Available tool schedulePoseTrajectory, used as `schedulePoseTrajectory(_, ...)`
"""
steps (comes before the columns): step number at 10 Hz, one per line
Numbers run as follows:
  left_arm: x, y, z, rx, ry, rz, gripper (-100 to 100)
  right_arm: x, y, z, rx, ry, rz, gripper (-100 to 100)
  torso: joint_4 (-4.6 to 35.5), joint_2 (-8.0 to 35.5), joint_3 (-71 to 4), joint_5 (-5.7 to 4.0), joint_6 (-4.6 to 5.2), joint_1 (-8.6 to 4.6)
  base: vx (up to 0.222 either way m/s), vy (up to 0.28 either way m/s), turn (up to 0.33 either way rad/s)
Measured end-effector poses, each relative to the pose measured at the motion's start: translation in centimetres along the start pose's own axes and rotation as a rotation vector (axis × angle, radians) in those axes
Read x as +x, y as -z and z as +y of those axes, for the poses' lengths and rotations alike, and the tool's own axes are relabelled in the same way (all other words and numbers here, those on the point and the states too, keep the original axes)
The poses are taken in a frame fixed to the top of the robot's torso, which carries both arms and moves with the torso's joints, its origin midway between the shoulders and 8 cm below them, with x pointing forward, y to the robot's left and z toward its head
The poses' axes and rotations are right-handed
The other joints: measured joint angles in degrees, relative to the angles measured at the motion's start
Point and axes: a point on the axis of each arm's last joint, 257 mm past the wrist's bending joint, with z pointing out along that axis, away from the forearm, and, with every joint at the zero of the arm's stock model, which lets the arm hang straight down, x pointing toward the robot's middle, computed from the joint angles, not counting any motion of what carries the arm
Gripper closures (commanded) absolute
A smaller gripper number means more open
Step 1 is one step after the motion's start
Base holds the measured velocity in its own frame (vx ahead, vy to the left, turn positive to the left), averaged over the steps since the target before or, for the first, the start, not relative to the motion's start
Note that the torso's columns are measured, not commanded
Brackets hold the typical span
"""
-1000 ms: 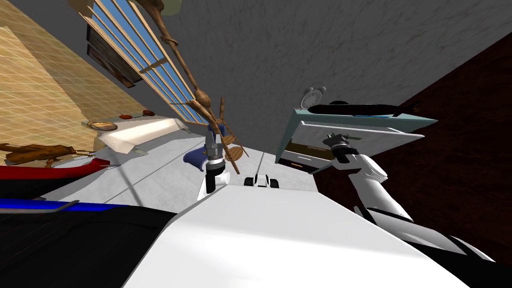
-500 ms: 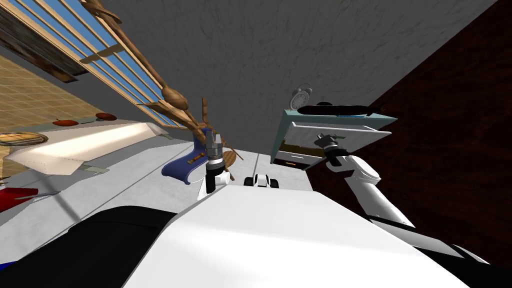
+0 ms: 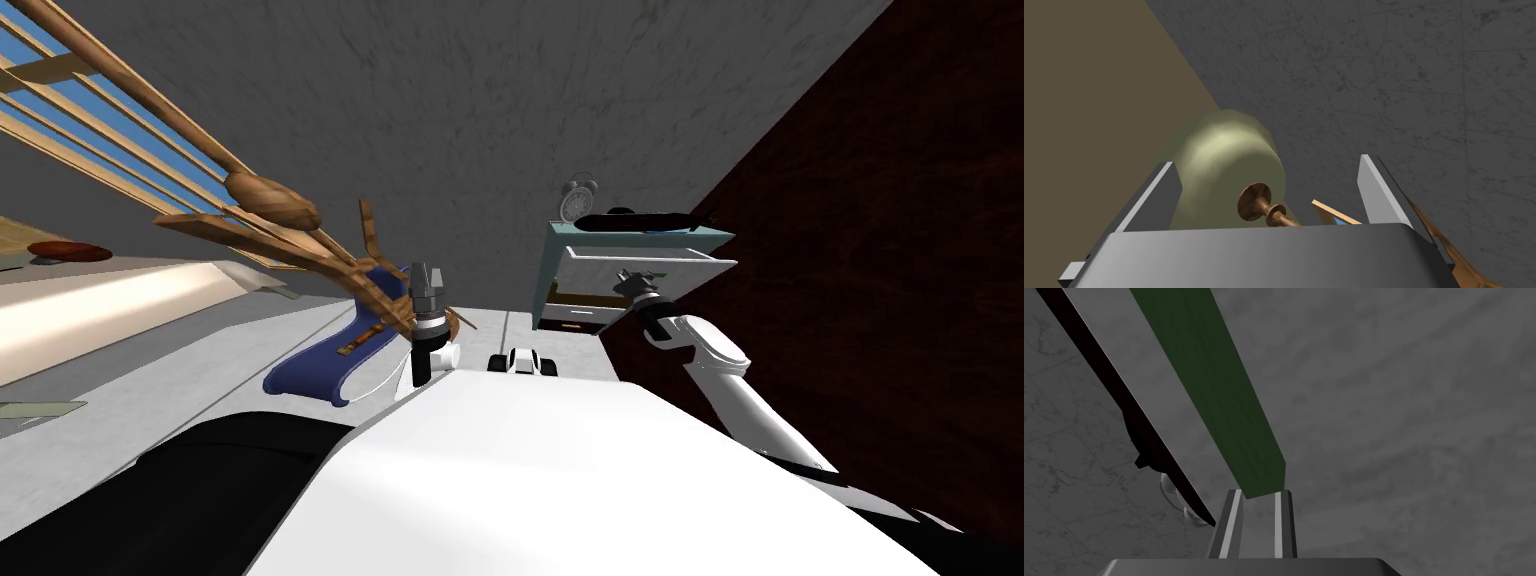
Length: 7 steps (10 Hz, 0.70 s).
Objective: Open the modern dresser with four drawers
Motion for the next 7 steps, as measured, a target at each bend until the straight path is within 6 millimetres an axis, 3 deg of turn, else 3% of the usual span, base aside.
schedulePoseTrajectory(4,0.0,0.0,0.0,0.0,0.0,0.0,0,-4.6,1.3,1.6,-0.034,0.0,-0.09,100,0.02,0.1,0.05,-0.05,-0.06,-0.12,0.099,-0.017,-0.255)
schedulePoseTrajectory(5,0.0,0.0,0.0,0.0,0.0,0.0,0,-6.1,2.0,2.4,-0.051,-0.001,-0.114,-100,-0.11,-0.09,-0.01,-0.1,-0.08,-0.07,0.066,0.038,-0.048)
schedulePoseTrajectory(7,0.0,0.0,0.0,0.0,0.0,0.0,0,-5.9,2.1,1.3,-0.053,0.002,-0.12,-100,0.01,0.13,0.07,0.21,-0.77,0.88,-0.032,0.059,0.035)
